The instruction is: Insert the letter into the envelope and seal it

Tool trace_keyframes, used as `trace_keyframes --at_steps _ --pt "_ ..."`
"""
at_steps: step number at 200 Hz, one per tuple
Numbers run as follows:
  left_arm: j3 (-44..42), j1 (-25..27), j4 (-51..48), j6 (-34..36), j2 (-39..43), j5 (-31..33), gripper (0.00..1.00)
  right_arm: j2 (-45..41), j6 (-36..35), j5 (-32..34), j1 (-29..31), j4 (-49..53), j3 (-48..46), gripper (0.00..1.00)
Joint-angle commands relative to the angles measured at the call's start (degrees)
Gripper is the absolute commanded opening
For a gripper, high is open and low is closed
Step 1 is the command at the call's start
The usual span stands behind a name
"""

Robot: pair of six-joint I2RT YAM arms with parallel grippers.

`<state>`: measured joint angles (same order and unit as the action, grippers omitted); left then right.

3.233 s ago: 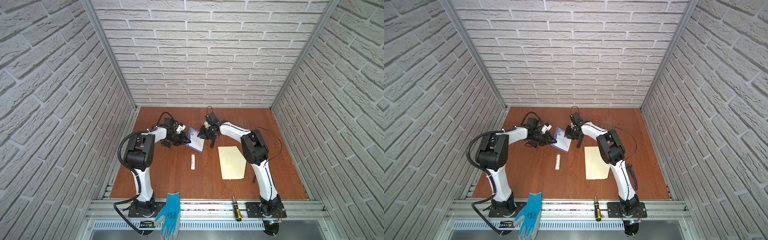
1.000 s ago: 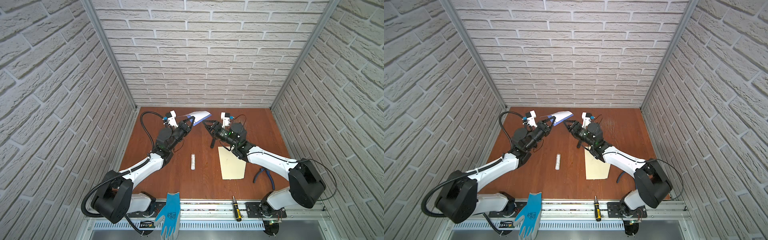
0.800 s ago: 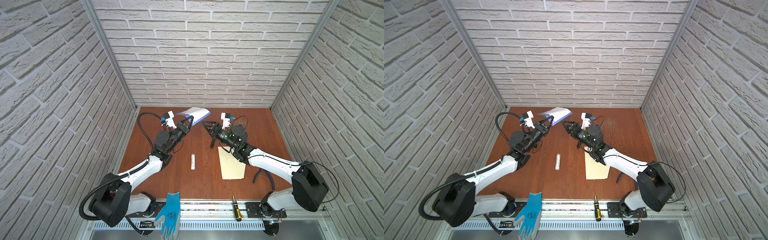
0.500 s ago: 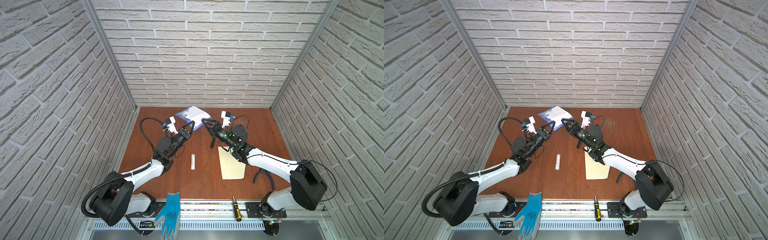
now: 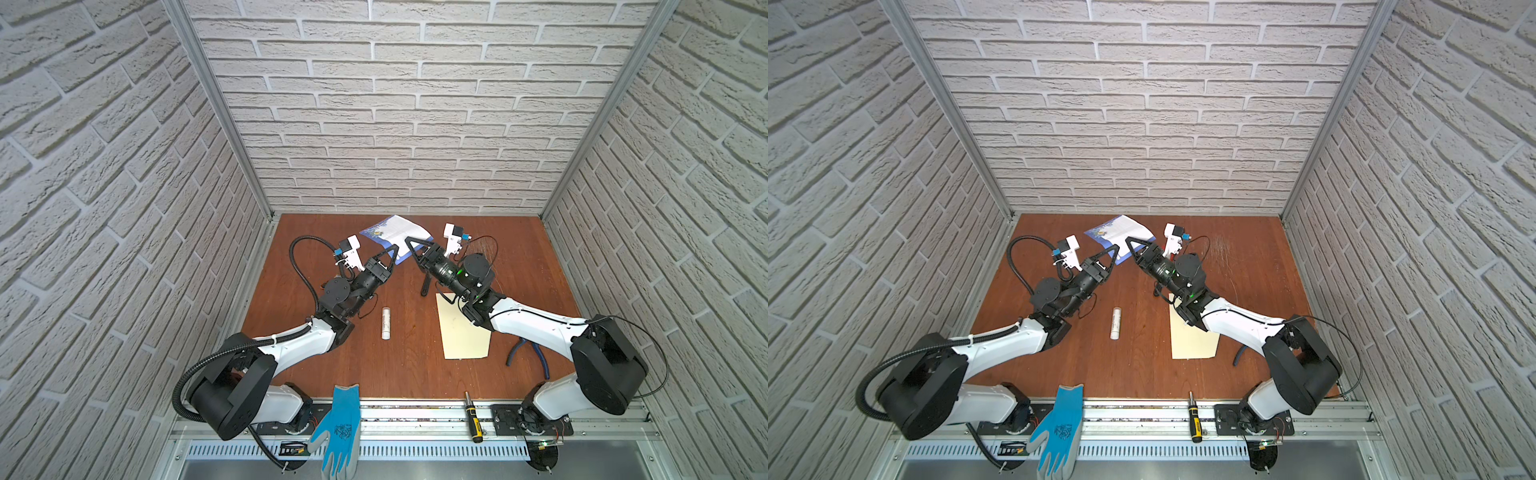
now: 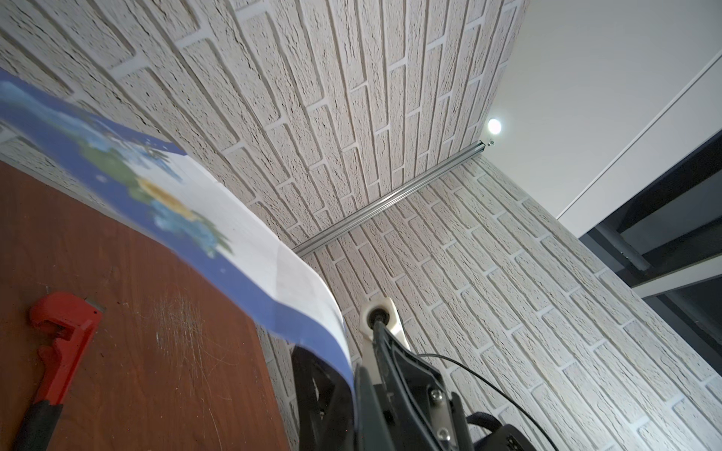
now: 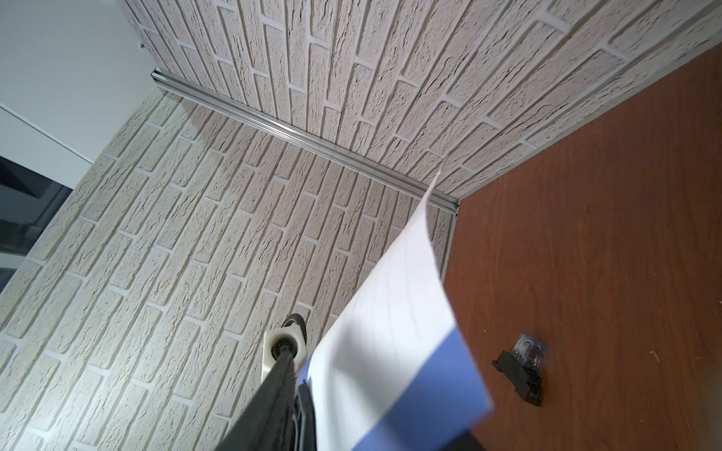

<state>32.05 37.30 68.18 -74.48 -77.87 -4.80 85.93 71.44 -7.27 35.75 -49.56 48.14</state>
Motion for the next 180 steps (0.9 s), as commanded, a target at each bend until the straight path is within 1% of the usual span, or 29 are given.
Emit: trace_keyframes --at_steps 1,30,61,69,75,82,92,98,105,117,133,151,180 --pt "-0.68 1.19 7.77 1.19 -1.42 1.93 0.0 -1.43 0.47 1.11 0.49 -5.0 -1.67 0.39" --pt "-0.76 2.4 9.38 1.35 -3.12 2.49 0.0 -3.21 -0.25 2.11 0.46 -4.38 -3.27 0.27" --pt "-1.5 3.5 9.81 1.44 -3.88 3.01 0.0 -5.18 -0.98 2.69 0.46 -3.71 -4.24 0.07" --pt "-1.88 3.57 9.41 1.21 -3.74 3.32 0.0 -5.71 -1.24 2.7 0.46 -3.24 -4.45 0.06" --pt "-2.2 3.68 8.96 1.01 -3.49 3.55 0.08 -6.09 -1.24 2.62 0.46 -2.86 -4.54 0.06" --pt "-2.57 3.83 8.46 1.02 -3.08 3.82 0.21 -6.58 -1.5 2.17 0.38 -2.54 -4.6 0.06" --pt "-3.02 3.92 7.45 1.41 -2.18 3.61 0.36 -7.36 -2.03 1.38 0.38 -1.52 -4.56 0.06" --pt "-3.33 3.92 6.44 1.79 -1.4 3.47 0.43 -8.01 -2.42 0.97 0.42 -0.33 -4.41 0.06" --pt "-3.69 3.92 4.84 2.45 -0.14 3.29 0.48 -8.82 -2.91 0.47 0.38 1.28 -4.36 0.06" --pt "-4.25 4.05 1.18 4.17 2.94 2.71 0.53 -10.6 -4.23 -0.1 0.42 4.13 -4.34 0.06" --pt "-4.71 4.01 -6.94 7.71 8.68 1.9 0.6 -13.95 -6.76 -0.32 0.39 9.68 -4.61 0.06" --pt "-4.46 4.13 -20.52 12.92 17.07 1.2 0.68 -18.69 -11.06 0.28 0.4 19.3 -4.25 0.06" --pt "-4.51 4.19 -43.72 20.64 32.16 3.41 0.75 -26.68 -19.12 1.63 0.55 37.9 -2.33 0.06"
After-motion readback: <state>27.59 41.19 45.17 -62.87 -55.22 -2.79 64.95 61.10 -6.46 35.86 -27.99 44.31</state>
